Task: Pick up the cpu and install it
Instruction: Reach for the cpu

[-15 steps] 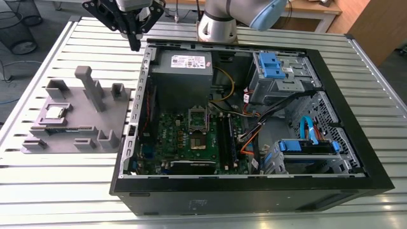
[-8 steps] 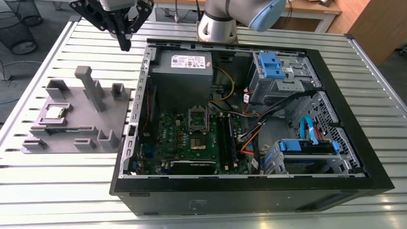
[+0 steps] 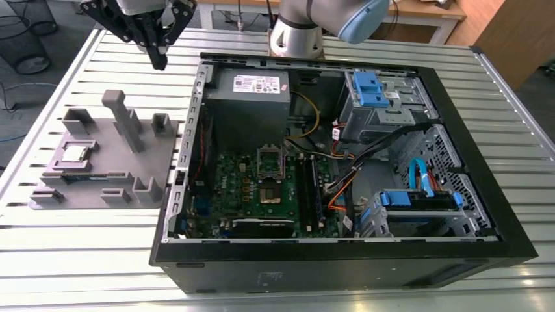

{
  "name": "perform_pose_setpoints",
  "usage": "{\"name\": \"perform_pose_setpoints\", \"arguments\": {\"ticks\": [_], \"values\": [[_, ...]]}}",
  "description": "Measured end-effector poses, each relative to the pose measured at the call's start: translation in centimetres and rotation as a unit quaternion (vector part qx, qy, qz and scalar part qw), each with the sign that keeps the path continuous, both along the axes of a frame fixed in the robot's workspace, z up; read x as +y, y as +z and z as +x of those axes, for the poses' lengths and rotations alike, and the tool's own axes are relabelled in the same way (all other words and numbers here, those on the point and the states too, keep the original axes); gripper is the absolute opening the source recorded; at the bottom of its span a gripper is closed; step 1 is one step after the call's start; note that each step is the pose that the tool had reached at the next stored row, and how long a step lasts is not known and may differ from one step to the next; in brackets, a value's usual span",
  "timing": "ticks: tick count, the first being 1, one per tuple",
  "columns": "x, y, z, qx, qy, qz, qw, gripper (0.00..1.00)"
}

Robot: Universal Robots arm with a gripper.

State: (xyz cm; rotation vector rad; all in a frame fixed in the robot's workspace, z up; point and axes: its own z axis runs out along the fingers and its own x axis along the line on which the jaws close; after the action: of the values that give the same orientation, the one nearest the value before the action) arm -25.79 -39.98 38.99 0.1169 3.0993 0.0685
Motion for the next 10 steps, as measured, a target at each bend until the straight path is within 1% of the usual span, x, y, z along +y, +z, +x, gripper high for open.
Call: {"name": "perform_pose_setpoints", "arguments": {"ticks": [10], "values": [[-0.01,-0.26,-2.03,-0.0003,0.0,0.0,1.0,0.11]]}}
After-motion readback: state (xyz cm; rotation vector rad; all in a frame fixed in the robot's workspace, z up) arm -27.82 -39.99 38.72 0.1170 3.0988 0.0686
